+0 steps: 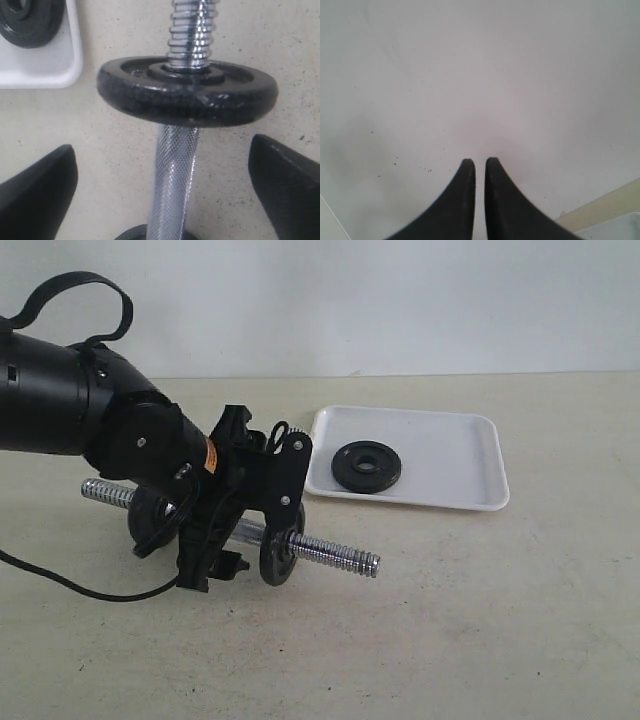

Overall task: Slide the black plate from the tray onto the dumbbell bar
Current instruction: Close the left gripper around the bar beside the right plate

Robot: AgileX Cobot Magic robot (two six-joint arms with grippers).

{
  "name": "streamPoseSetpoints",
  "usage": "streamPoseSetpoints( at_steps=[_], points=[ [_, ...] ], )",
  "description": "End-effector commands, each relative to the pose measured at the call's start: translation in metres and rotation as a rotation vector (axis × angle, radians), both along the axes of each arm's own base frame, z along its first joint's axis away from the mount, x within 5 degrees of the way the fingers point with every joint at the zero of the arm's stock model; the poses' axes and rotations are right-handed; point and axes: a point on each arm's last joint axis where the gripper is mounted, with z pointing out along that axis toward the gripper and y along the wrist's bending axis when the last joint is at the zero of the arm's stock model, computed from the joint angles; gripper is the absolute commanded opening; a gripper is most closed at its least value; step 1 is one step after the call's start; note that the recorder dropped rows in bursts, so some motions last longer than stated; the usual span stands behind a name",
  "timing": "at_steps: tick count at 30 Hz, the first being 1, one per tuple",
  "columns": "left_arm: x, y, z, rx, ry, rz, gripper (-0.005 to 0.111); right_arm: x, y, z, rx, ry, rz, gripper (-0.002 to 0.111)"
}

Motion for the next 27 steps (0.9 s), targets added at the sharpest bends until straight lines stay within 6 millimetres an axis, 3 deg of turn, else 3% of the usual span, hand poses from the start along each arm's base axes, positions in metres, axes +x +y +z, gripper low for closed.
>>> streamPoseSetpoints(
  at_steps=[1,9,20,27],
  points=[
    [0.002,-0.002,-0.017,0.025,0.022,-0.008,0.084,-0.001,0.000,0.000,-0.005,-0.005,-0.002,0.004],
    [0.007,-0.004,-0.041,0.032,0.036,-0.018,0.084,-0.001,0.000,0.000,-0.005,-0.005,-0.002,0.004],
    [0.028,0.019,-0.046,-0.026,0.016,0.100,0.084,-0.001,0.000,0.000,-0.005,-0.005,-0.002,0.004],
    [0.030,0.018,-0.054,-0.033,0.016,0.097,0.084,-0.001,0.000,0.000,-0.005,-0.005,-0.002,0.004]
  ],
)
